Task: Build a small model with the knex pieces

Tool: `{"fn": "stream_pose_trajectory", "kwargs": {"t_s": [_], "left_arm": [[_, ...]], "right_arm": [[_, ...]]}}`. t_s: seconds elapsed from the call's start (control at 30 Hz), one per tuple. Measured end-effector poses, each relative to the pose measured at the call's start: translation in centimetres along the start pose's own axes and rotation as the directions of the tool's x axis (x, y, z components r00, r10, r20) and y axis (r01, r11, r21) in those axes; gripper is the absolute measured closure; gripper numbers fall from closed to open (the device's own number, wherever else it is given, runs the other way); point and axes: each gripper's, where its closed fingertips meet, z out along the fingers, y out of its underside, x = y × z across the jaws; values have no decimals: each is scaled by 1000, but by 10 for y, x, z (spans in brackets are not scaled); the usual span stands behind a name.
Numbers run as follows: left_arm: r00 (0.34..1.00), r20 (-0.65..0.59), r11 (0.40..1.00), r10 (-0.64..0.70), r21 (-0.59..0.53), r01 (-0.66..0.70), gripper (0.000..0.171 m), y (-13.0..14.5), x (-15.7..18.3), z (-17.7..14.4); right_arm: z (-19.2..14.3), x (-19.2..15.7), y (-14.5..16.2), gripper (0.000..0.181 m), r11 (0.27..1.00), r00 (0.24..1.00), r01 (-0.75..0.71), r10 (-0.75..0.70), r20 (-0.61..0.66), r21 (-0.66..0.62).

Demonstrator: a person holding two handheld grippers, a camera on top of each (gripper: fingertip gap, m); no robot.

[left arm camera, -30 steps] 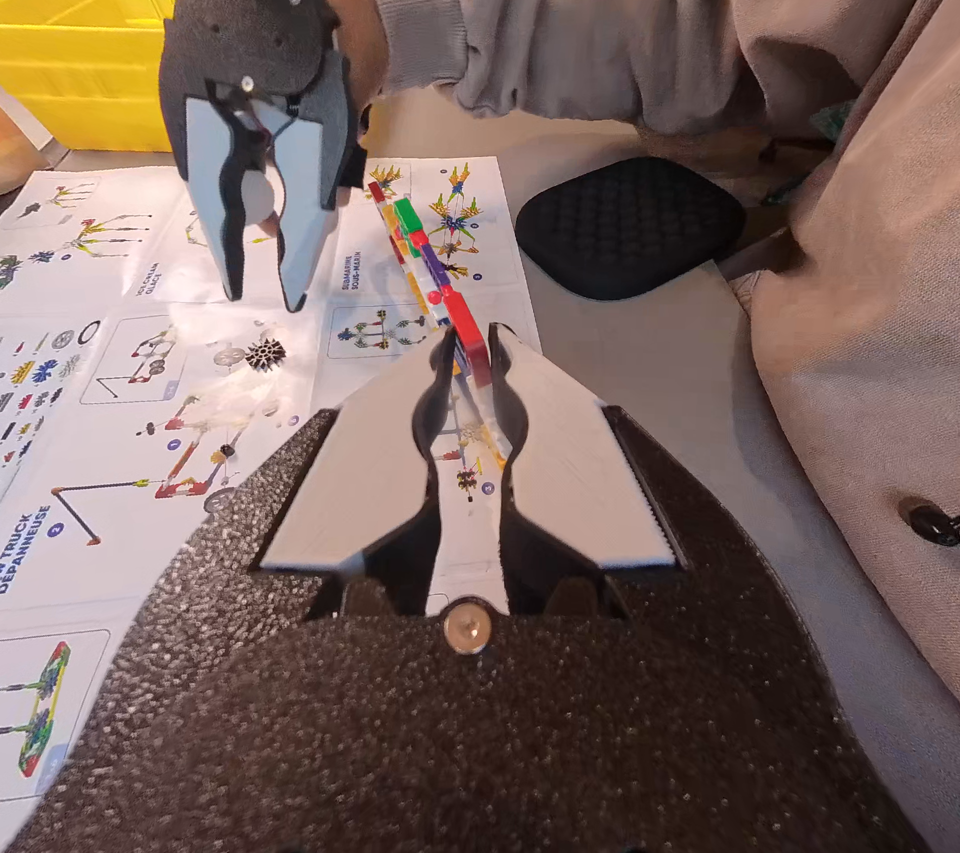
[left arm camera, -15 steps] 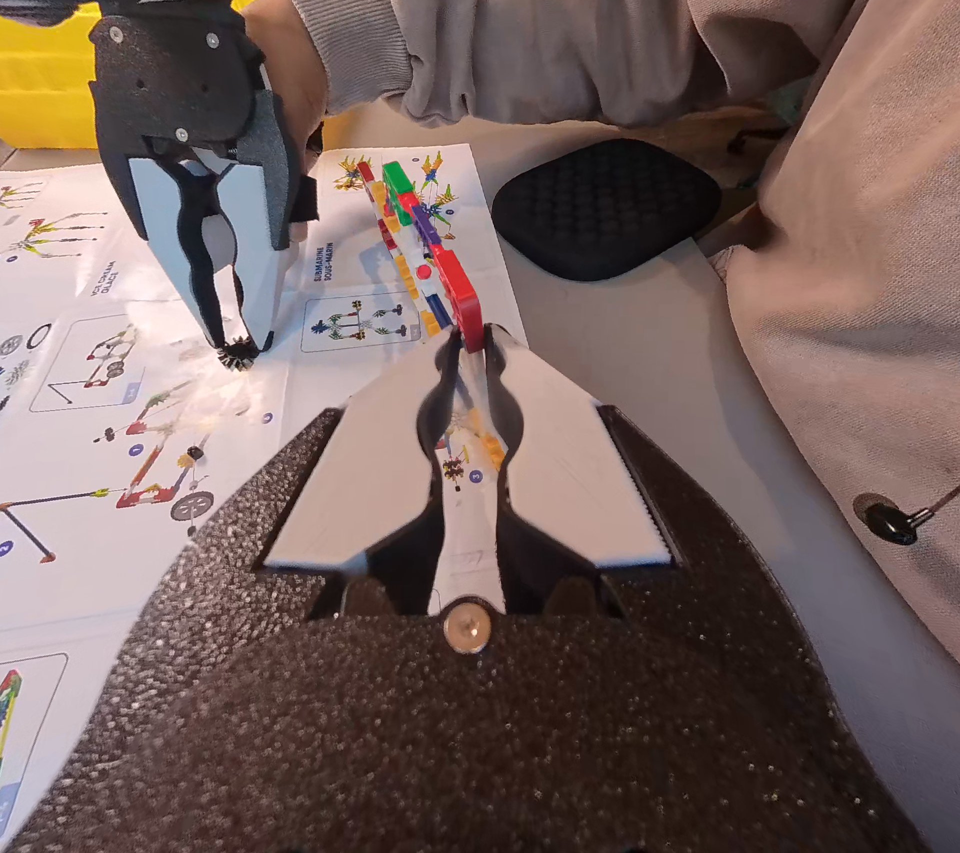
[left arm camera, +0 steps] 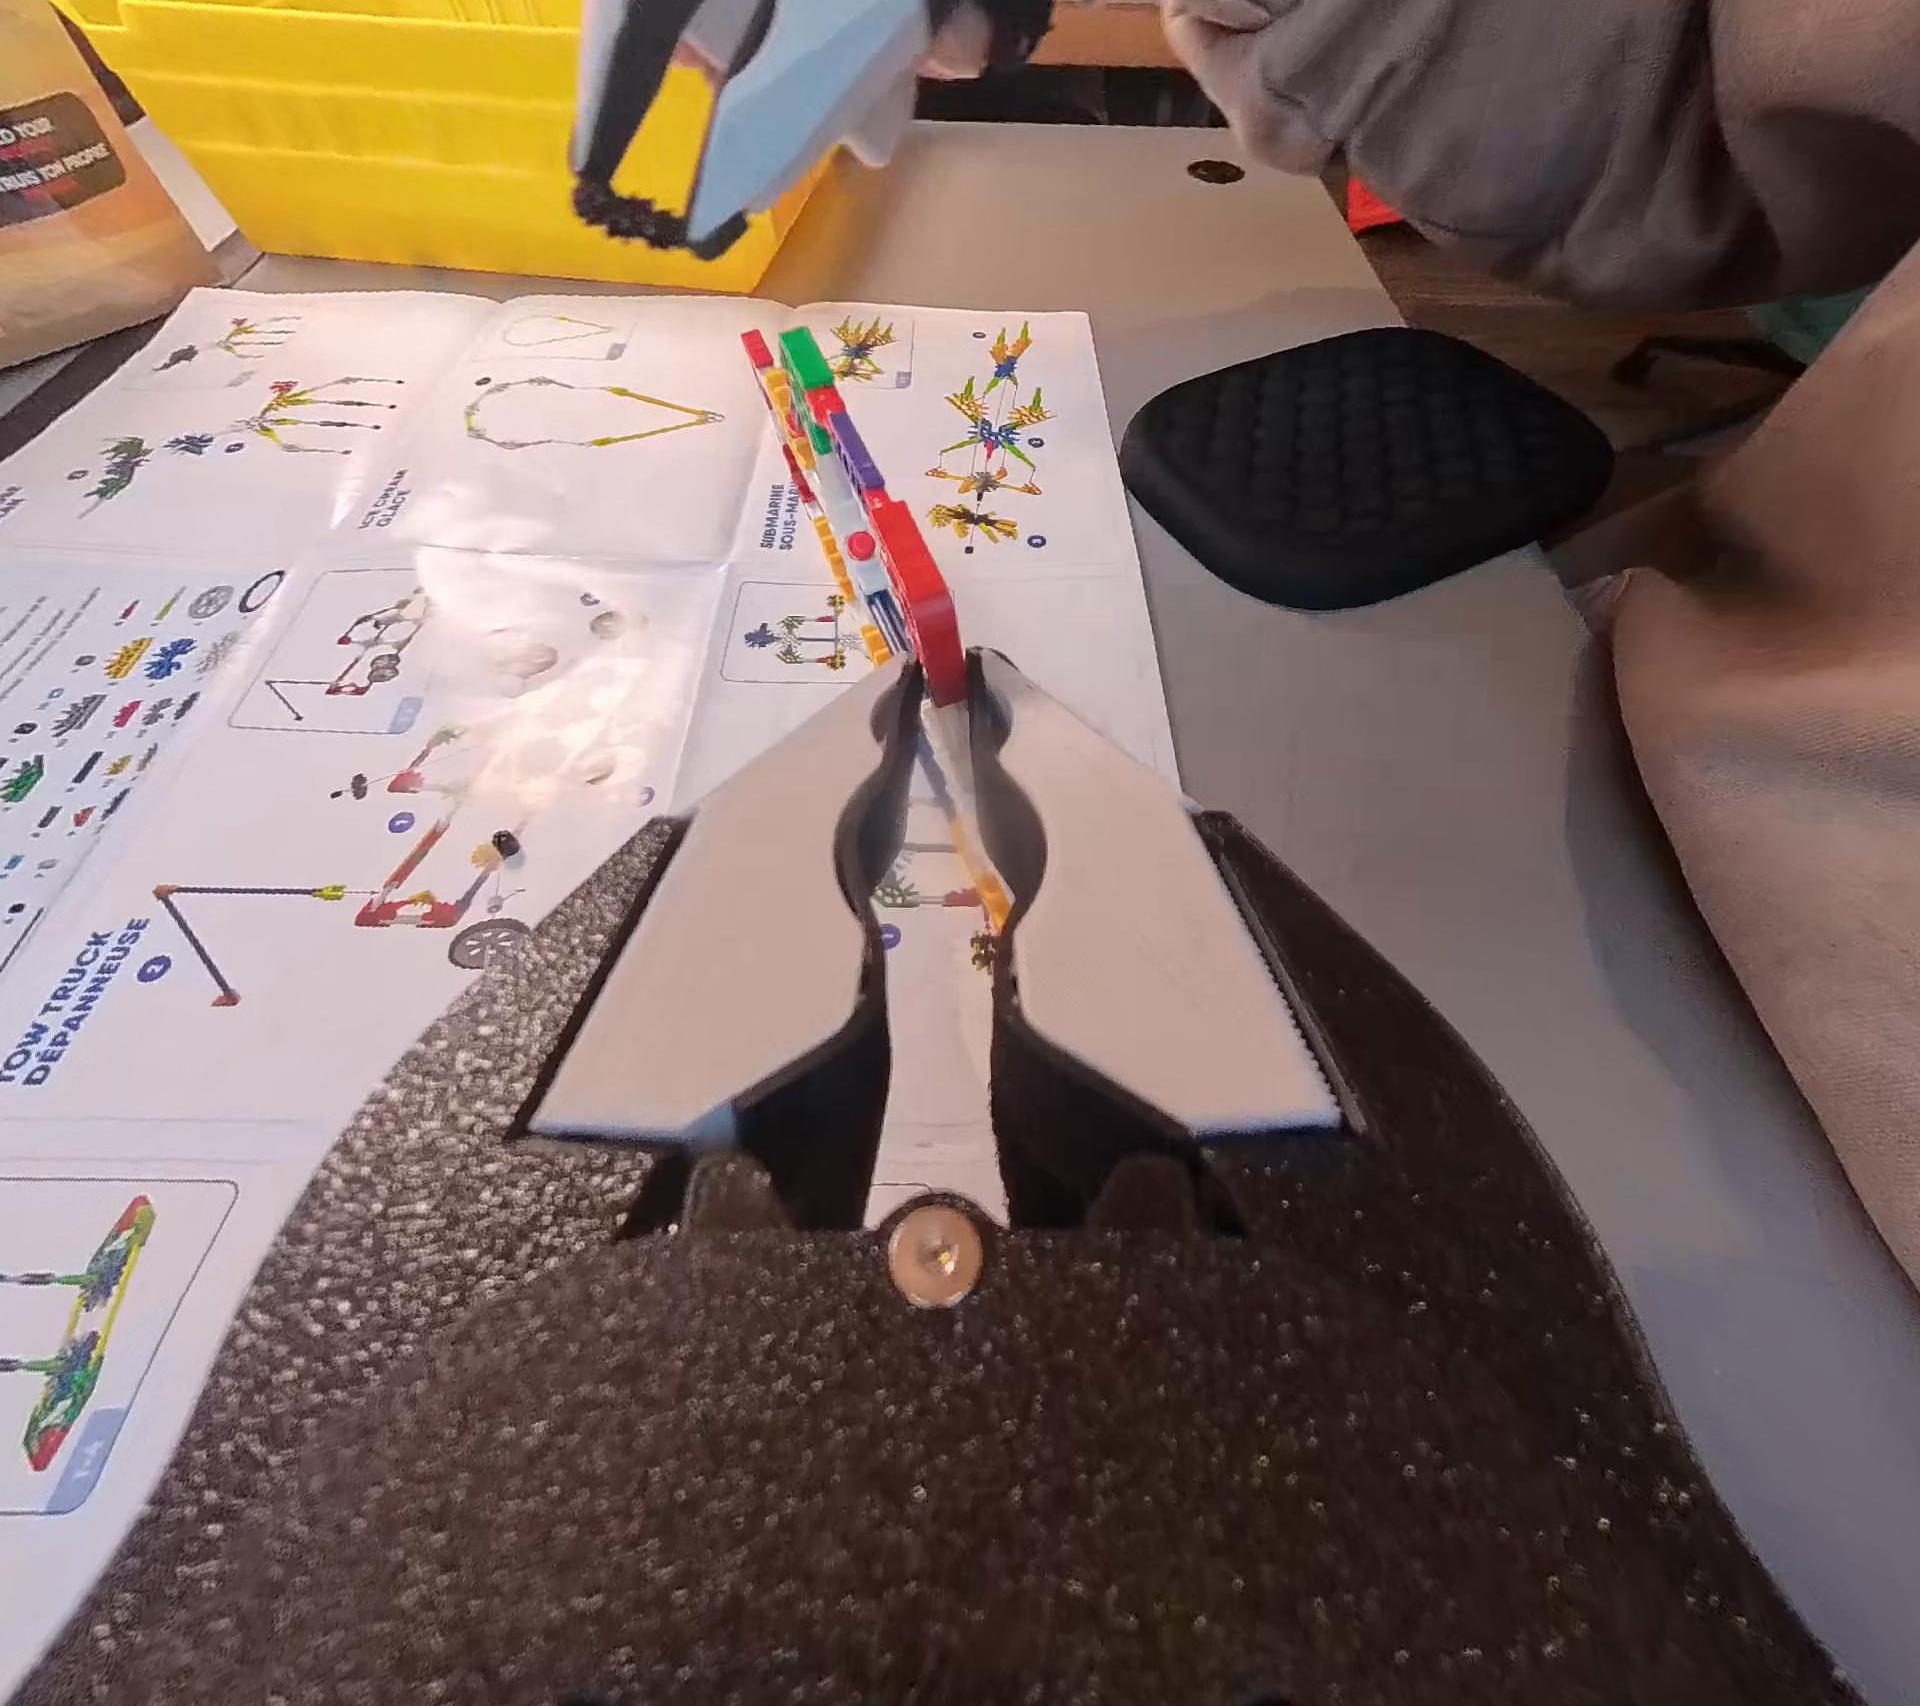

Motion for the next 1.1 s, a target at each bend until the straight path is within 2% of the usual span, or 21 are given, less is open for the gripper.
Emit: {"fn": "stream_pose_trajectory", "kwargs": {"t_s": [0.13, 0.3, 0.57, 1.1], "left_arm": [[1000, 28, 1000, -11, 2, 10, 166, -1, -1, 3], [998, 60, 1000, -1, -2, 1, 166, -4, 3, 9], [994, 112, 1000, -17, -4, 17, 166, -5, 3, 13], [986, 165, 999, 22, -33, -17, 165, -9, 13, 23]], "right_arm": [[-12, -46, 3, 161, 996, 993, 77, -79, -85, -36], [10, -78, 4, 161, 979, 954, 173, -193, -229, -103], [24, -69, 6, 161, 943, 878, 217, -301, -371, -251], [20, -67, 13, 160, 882, 851, 237, -391, -351, -406]]}}
